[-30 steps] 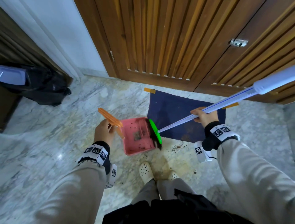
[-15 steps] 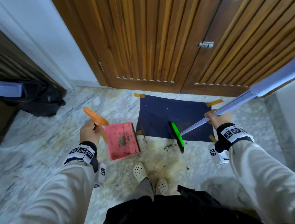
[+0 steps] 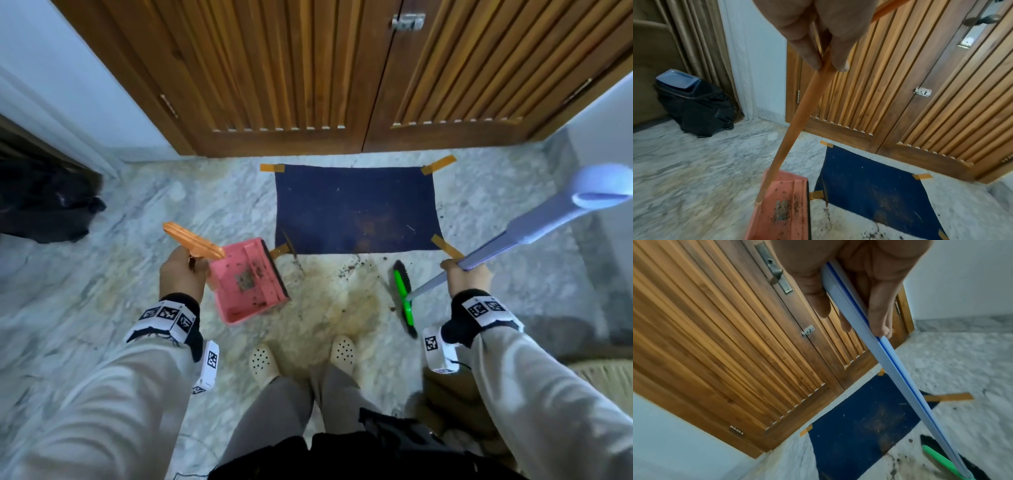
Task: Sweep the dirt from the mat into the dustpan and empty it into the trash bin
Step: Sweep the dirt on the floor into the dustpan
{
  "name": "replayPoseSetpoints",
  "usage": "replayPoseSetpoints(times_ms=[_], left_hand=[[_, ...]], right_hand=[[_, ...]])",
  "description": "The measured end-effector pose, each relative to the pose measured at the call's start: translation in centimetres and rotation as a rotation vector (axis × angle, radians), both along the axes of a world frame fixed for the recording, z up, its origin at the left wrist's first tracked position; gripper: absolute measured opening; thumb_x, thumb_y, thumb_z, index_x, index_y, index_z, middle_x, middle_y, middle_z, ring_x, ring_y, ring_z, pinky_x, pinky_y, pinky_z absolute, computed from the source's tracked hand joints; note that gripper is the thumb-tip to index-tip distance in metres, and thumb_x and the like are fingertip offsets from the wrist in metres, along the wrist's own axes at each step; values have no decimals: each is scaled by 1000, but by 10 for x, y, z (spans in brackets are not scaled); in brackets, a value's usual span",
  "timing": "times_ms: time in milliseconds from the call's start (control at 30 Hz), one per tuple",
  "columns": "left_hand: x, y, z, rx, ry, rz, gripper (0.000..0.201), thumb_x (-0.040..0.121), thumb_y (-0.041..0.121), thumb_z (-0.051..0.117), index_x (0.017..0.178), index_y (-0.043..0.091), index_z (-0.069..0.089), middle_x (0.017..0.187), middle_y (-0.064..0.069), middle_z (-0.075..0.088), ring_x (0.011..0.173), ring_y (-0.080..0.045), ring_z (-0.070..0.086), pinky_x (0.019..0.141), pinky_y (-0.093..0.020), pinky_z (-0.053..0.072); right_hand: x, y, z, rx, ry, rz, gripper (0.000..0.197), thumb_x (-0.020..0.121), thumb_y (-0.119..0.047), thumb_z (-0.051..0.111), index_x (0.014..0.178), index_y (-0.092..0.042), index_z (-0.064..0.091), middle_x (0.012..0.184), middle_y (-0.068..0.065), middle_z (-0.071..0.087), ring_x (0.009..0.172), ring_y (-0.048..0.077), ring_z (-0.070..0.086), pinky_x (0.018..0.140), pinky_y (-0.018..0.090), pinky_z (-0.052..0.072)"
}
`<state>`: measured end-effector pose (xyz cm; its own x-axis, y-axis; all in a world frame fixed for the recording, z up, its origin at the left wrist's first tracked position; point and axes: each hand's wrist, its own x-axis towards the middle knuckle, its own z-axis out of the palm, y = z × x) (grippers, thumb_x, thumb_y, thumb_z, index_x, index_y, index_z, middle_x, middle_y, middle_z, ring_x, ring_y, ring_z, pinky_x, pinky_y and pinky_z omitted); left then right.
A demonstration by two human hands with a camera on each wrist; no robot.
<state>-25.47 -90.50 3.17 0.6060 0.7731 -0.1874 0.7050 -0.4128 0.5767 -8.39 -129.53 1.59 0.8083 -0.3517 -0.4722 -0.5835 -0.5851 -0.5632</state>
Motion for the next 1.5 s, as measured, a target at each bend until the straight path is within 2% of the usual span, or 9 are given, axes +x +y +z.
replayPoseSetpoints(times_ms=[200, 367, 467, 567, 767, 867, 1100, 1267, 1500], left_hand=[[-16, 25, 3, 0, -25, -133, 15, 86, 0, 55, 101, -2, 60, 106, -22, 64, 100, -36, 59, 81, -29, 37], [-41, 78, 3, 23, -82, -322, 21, 85, 0, 57, 106, -4, 59, 109, -24, 61, 101, -37, 60, 86, -35, 44], [-62, 111, 6, 13, -92, -348, 23, 86, 3, 57, 108, -1, 60, 111, -23, 61, 102, -37, 60, 88, -38, 45], [-80, 137, 8, -23, -105, -342, 22, 86, 5, 60, 108, 2, 61, 111, -21, 62, 100, -36, 60, 89, -41, 47], [-95, 163, 9, -93, -101, -315, 20, 85, 1, 59, 105, -2, 62, 108, -19, 63, 91, -23, 56, 83, -31, 43], [-96, 167, 2, -74, -42, -282, 16, 84, 0, 58, 100, -4, 62, 105, -22, 62, 95, -34, 59, 80, -30, 40], [-84, 163, -4, -86, -24, -214, 14, 87, 6, 56, 97, -3, 59, 102, -20, 63, 92, -31, 60, 75, -29, 37], [-74, 145, -3, -70, -17, -220, 15, 88, 7, 54, 98, -4, 58, 103, -20, 63, 94, -33, 59, 75, -29, 37], [-56, 118, 4, -98, -9, -195, 19, 90, 8, 53, 105, -3, 56, 111, -21, 61, 102, -35, 58, 81, -29, 38]], right_hand=[[-36, 57, -15, 110, 12, -163, 20, 74, -23, 62, 55, -24, 57, 77, 19, 62, 75, 35, 59, 71, 44, 48], [-66, 112, -17, 108, -25, -153, 19, 73, -21, 63, 56, -29, 61, 78, 17, 64, 85, 38, 62, 83, 48, 51], [-75, 145, -14, 101, -38, -133, 6, 73, -18, 64, 69, -17, 68, 78, 17, 62, 82, 38, 62, 79, 45, 50], [-83, 169, -13, 117, -44, -129, 18, 73, -16, 64, 86, -6, 71, 80, 17, 63, 81, 36, 61, 78, 43, 50], [-93, 205, -14, 179, -67, -118, 10, 73, -19, 65, 63, -21, 64, 85, 19, 67, 86, 36, 64, 77, 37, 48], [-101, 227, -15, 261, -70, -102, 19, 75, -16, 65, 60, -24, 60, 80, 14, 63, 85, 33, 63, 81, 41, 48], [-120, 286, -29, 407, -2, 30, 20, 72, -13, 67, 55, -21, 63, 67, 5, 60, 85, 38, 64, 87, 49, 53], [-108, 290, -25, 472, 26, 121, 15, 75, -11, 65, 61, -15, 66, 72, 9, 63, 85, 37, 64, 86, 52, 54], [-52, 229, 10, 461, -73, -11, 16, 76, 0, 55, 64, -5, 65, 71, 18, 62, 73, 33, 63, 62, 29, 58]])
